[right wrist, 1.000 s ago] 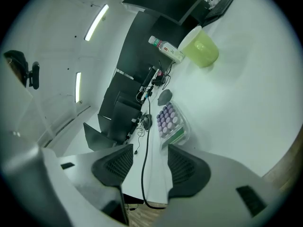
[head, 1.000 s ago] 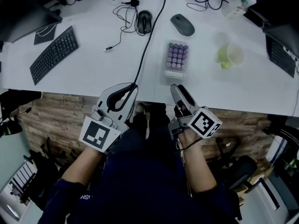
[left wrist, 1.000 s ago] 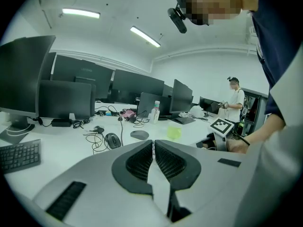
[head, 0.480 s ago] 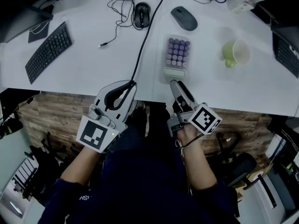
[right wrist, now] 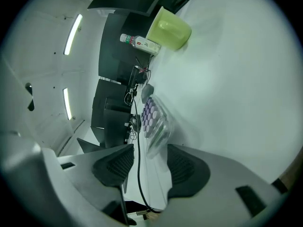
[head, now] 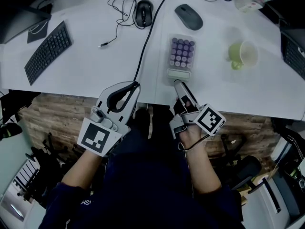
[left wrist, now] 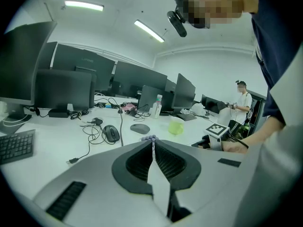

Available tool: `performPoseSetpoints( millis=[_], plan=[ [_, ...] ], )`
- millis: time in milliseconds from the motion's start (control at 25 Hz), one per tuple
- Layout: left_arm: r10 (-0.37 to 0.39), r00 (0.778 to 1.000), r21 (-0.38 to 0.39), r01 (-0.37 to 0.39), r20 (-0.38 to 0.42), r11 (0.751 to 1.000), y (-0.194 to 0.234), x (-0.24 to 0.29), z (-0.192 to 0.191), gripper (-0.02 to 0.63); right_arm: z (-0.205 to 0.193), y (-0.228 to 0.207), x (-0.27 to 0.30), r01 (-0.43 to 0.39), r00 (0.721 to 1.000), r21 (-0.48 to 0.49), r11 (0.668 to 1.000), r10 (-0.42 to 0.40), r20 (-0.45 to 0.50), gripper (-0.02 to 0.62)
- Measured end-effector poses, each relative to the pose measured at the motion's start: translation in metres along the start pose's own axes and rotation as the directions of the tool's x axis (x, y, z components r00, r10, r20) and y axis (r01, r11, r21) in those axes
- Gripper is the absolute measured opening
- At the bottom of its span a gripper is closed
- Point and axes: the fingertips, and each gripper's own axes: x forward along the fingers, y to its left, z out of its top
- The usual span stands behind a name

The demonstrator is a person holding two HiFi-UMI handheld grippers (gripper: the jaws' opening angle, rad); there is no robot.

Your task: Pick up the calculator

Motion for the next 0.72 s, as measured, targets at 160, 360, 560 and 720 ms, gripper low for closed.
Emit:
performPoseSetpoints(
  millis=[160, 360, 560, 720],
  plan=[
    [-0.008, 1.000, -0.001, 0.008, 0.012, 1.000, 0.000, 0.001, 0.006, 0.041, 0.001, -0.010, 0.000, 0.035, 0.999, 0.037, 0.999, -0.036, 0.009, 0.221],
    [-0.008, 1.000, -0.006, 0.008, 0.016, 1.000, 0.002, 0.001, 0.008, 0.041, 0.004, -0.019, 0.000, 0.066, 0.997, 0.091, 0.994, -0.069, 0.023, 0.219],
    [-0.003, 1.000, -0.010, 0.003, -0.003, 1.000, 0.005, 0.001, 0.002, 0.041, 0.005, -0.025, 0.000, 0.085, 0.995, 0.142, 0.986, -0.091, 0.036, 0.213],
    [-0.008, 1.000, -0.016, 0.008, 0.004, 1.000, 0.006, 0.003, 0.004, 0.041, 0.008, -0.026, 0.001, 0.085, 0.994, 0.170, 0.982, -0.095, 0.050, 0.202]
  ],
)
